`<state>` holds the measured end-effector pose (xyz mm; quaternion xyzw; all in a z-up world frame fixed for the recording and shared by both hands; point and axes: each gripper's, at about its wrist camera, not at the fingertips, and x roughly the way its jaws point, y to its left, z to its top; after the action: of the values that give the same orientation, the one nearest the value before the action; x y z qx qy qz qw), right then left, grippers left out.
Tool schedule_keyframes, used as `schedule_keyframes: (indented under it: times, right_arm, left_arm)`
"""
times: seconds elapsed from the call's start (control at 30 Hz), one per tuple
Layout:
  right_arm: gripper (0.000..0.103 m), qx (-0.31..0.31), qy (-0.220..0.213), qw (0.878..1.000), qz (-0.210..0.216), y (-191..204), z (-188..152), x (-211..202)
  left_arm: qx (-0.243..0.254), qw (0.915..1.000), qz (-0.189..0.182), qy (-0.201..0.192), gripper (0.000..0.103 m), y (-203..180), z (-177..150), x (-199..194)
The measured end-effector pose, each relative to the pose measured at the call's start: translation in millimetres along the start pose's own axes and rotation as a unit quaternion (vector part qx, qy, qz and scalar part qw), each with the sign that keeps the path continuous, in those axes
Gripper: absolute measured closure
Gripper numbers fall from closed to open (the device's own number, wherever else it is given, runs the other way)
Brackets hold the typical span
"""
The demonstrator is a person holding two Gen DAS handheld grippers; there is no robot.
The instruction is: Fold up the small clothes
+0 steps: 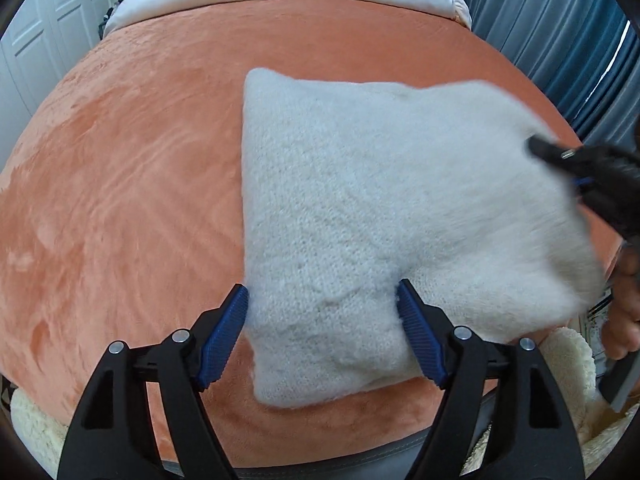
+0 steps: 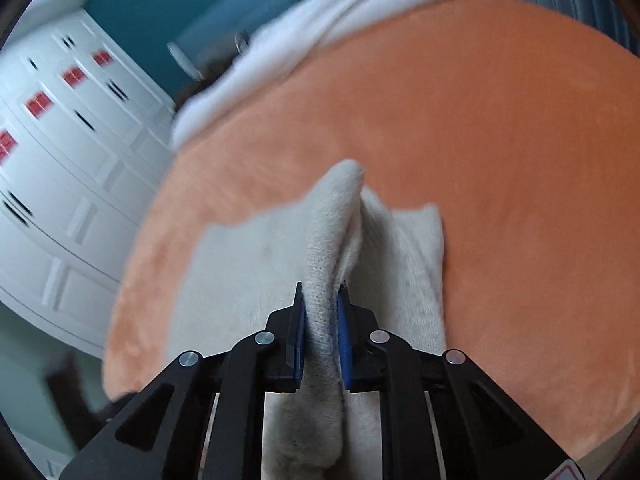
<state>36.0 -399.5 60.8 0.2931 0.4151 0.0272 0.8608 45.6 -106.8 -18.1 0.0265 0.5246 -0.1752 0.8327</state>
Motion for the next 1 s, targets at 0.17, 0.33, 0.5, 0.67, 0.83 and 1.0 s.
schedule_keyframes:
  times: [0.17,0.33,0.5,0.67,0.83,1.0]
  right_arm:
    - [0.087,0.022,0.063,0.996,-0.055,-42,-24,50]
    - [0.07,0.044,0.001,0.999,-0.028,-23,-19,-19]
    - [0.057,0.024,0.043,0.998,-0.026,-15,-69,-34]
    - [0.092,0.048,0.05,0.997,-0.02,-28,-92,-24]
    - [0.094,0.042,0.095,0.993,-0.062,-50,-99,-10]
    - [0.083,0.053,0.076,0.994,-0.05,-40,-78,-30]
  left_arm:
    - [-0.014,0.9998,-0.001,0.011,0.024,-1,-3,17]
    - [-0.018,0.9998,0.002,0.005,0.024,0,-2,14]
    - [0.001,0.9998,0.02,-0.006,0.024,-8,-7,9]
    - [-0.005,0.9997,0.025,-0.002,0.024,-8,-8,2]
    - [0.014,0.9992,0.037,0.001,0.024,-13,-15,2]
    - [-0.001,0.9995,0.029,-0.008,0.024,-12,-17,-4]
